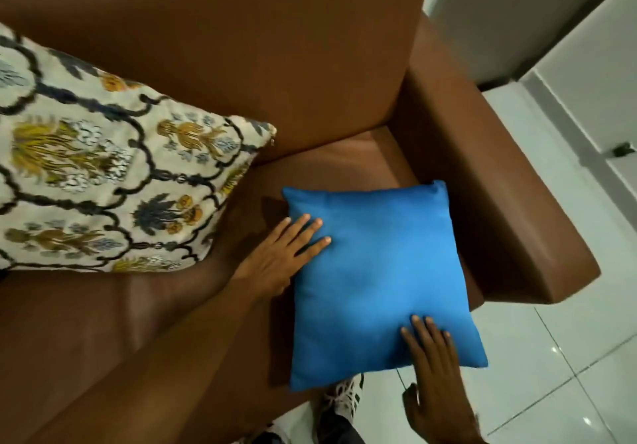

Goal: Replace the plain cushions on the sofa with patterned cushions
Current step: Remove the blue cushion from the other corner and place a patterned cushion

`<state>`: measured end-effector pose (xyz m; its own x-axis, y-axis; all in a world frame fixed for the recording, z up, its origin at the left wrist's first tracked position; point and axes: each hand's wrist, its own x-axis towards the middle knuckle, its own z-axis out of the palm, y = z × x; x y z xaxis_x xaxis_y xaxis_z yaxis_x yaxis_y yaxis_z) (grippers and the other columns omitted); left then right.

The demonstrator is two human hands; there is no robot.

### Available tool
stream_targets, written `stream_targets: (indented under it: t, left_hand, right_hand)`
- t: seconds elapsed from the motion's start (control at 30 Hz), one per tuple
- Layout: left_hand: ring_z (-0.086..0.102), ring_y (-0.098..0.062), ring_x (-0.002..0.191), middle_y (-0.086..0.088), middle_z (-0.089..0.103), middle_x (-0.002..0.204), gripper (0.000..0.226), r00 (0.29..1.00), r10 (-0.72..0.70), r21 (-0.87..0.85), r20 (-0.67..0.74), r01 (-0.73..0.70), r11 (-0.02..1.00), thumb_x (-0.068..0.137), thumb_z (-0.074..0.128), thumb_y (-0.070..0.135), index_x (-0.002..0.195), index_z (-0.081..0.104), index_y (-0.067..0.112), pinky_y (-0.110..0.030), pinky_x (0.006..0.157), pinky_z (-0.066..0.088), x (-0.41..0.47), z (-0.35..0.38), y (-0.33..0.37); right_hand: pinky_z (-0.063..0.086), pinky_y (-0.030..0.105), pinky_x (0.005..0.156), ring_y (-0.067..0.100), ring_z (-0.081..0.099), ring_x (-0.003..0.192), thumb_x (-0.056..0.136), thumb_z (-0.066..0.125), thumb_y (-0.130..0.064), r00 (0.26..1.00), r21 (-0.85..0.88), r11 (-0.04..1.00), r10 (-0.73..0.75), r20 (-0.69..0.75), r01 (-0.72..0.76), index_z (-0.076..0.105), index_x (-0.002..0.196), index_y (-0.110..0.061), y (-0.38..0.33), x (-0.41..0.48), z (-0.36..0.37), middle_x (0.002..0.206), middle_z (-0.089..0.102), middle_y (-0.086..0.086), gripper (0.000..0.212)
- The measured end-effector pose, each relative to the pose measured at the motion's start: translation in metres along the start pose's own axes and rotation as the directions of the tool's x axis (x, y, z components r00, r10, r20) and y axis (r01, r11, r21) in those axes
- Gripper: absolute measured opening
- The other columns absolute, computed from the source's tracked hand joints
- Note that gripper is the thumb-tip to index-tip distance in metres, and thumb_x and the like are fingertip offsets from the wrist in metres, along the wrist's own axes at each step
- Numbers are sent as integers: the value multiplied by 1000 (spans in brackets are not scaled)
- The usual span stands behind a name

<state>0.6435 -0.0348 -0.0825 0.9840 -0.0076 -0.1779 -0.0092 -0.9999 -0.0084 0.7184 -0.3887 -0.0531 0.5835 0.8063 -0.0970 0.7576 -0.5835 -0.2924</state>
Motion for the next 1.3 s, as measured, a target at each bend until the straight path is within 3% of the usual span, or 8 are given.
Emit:
stream_targets:
  t: [0.17,0.33,0.53,0.6,0.67,0.77,0.97,1.3]
  left_hand:
    - [4,-39,153,-16,-2,165,95,999,-29,-29,-14,29,999,75,42,7,157,-6,16,-52,122,18,32,16,7]
    - [6,-30,154,-9,10,167,79,996,-90,-119,19,92,989,89,41,8,157,4,24,-50,123,16,46,15,6]
    - [9,-25,154,-3,18,166,75,999,-39,-253,26,44,967,85,46,7,155,25,23,-41,123,-5,48,-31,3]
    - [27,-23,150,-4,40,158,75,995,-54,-368,-88,18,930,75,57,9,148,42,16,-43,125,2,43,-58,0]
    - [52,-23,134,-7,63,137,67,951,-149,-451,-272,10,892,67,67,11,133,59,9,-42,123,21,38,-82,-5]
    - [63,-19,102,-8,75,104,28,764,-451,-624,-461,83,777,89,58,26,109,67,8,-38,106,43,39,-117,-15]
    - [59,-19,62,0,62,71,28,646,-720,-767,-253,319,557,102,43,37,99,60,15,-41,56,47,82,-172,-52]
    - [63,-39,95,-13,71,105,36,576,-818,-768,-14,518,377,104,38,40,123,57,17,-41,69,42,158,-185,-124]
  right_hand:
    - [13,64,114,43,18,144,63,68,-45,986,-168,976,149,70,-136,32,144,-5,-17,-1,56,152,33,24,97]
    - [17,59,115,17,6,150,70,48,-28,942,-28,942,335,-27,-335,40,141,-19,-18,46,61,153,38,7,71]
    - [4,19,113,-19,8,138,57,45,-41,971,186,967,200,-131,-174,44,131,-41,17,62,-16,141,48,-29,74]
    - [5,14,111,-10,28,137,54,46,-41,966,150,978,171,-191,-144,57,128,-24,27,85,-57,131,63,-10,76]
    - [20,28,110,27,58,122,59,51,-35,930,167,965,241,-277,-200,65,116,-8,31,113,-96,115,70,17,65]
    - [40,42,85,41,64,98,75,44,-36,885,248,953,259,-386,-171,61,112,-4,16,167,-150,105,67,22,52]
    - [48,48,73,44,62,87,97,46,-35,835,286,954,228,-500,-89,57,98,-6,-5,327,-205,91,67,24,31]
    - [48,46,71,48,62,91,98,48,-30,867,273,961,164,-470,-34,65,116,-14,13,488,-204,100,70,28,29]
